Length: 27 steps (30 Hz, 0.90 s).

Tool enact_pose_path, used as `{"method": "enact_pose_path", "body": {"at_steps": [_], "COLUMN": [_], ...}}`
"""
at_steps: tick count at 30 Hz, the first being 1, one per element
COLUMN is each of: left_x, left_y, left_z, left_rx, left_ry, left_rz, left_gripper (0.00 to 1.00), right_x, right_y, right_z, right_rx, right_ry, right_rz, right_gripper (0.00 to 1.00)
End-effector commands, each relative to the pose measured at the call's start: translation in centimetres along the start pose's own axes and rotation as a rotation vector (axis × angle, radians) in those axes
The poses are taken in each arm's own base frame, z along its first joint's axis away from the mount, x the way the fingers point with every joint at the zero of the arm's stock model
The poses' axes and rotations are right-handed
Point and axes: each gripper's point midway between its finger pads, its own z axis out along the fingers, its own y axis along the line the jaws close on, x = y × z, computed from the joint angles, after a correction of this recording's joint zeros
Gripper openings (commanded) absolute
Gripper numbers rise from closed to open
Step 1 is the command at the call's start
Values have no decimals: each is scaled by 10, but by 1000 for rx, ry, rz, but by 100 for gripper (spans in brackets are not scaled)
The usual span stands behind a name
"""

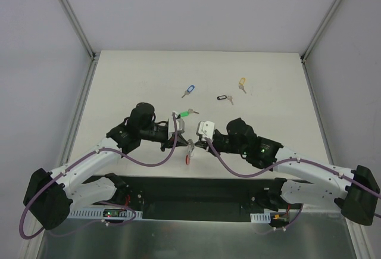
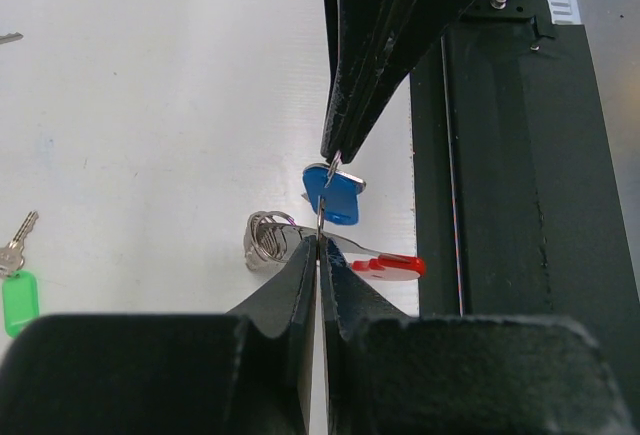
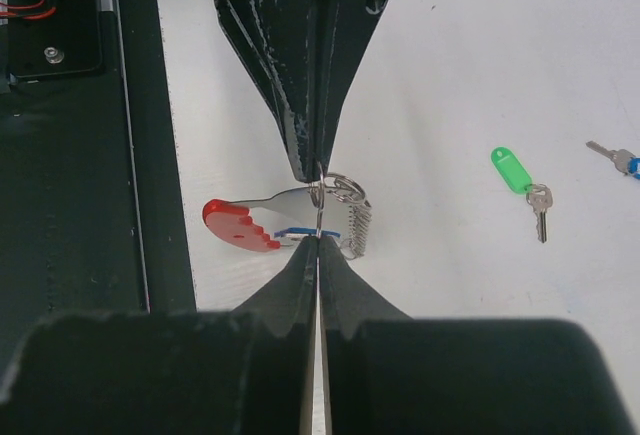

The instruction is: Put the keys on the keyring

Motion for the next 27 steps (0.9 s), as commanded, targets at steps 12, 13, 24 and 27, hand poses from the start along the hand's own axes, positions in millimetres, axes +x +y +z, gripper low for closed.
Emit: {"method": "enact_pose_path", "body": {"at_steps": [12,13,24,27], "left_x": [-15,-14,-11,-11], "left_y": [-6,-6,-7,-7], "left_z": [4,4,7,7], "left_rx": [50,54,62,61], "left_ry": [-41,-39,-32,-31], "left_rz": [50,48,41,39], "left_gripper": [0,0,0,0], "right_x": [-26,-25,-21,-22], "right_y": [-3,-4,-8,-8], "right_z": [1,1,2,1], "right_rx": [18,19,51,56], "right_ry": [-23,-19,11,5], "right_rz": [-68,-70,-77,-82], "right_gripper": [1,1,1,1]}}
